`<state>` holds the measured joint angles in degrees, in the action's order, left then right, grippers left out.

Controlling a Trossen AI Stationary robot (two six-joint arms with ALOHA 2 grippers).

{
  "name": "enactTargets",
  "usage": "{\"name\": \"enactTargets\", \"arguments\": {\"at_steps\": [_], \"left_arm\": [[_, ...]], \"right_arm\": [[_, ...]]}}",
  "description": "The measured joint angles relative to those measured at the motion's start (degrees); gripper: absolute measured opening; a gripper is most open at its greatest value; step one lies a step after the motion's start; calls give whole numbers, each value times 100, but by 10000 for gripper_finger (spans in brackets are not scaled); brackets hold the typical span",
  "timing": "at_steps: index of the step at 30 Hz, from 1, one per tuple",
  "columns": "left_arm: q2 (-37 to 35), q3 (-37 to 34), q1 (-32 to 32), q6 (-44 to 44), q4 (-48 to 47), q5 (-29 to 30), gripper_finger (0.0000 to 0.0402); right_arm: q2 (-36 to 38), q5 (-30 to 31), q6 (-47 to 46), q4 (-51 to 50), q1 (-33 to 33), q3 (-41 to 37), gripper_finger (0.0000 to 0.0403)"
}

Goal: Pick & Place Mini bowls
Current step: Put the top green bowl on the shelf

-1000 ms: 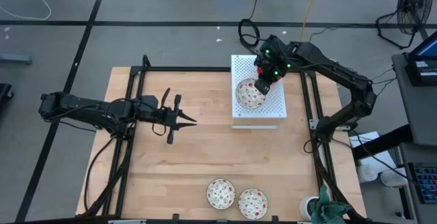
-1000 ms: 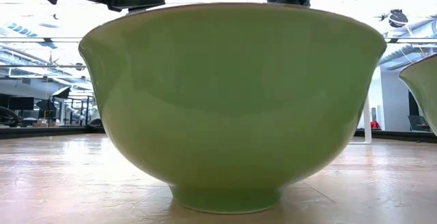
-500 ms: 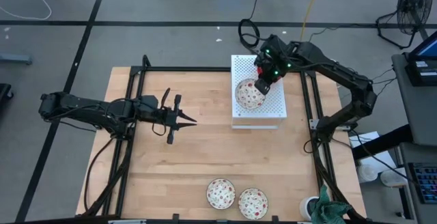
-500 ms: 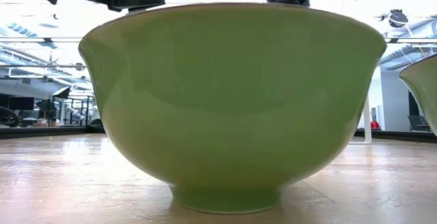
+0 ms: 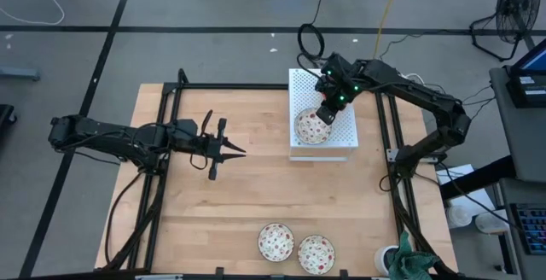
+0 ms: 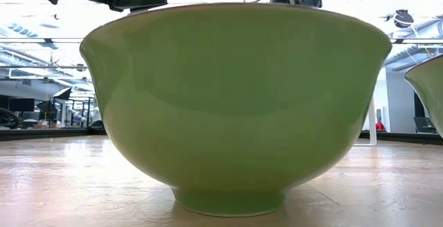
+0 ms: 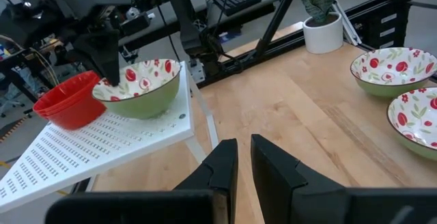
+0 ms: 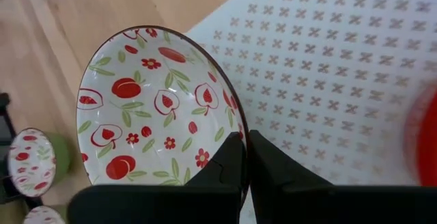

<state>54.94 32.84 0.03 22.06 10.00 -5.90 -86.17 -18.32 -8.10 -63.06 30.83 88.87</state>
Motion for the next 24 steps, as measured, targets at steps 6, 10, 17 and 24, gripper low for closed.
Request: {"name": "enactTargets", "arguments": {"at_steps": [6, 10, 17, 24], "left_arm": [[0, 0, 1, 0, 0, 1, 49], [0, 0, 1, 0, 0, 1, 49], [0, 0, 0, 0, 0, 1, 49], [0, 0, 1, 0, 0, 1, 49]], "right_arm": [[11, 21, 18, 15, -2, -34, 2], [11, 32, -17, 12, -2, -34, 7], [11, 41, -19, 12, -2, -34, 8], [11, 37, -21, 28, -2, -31, 19]]}}
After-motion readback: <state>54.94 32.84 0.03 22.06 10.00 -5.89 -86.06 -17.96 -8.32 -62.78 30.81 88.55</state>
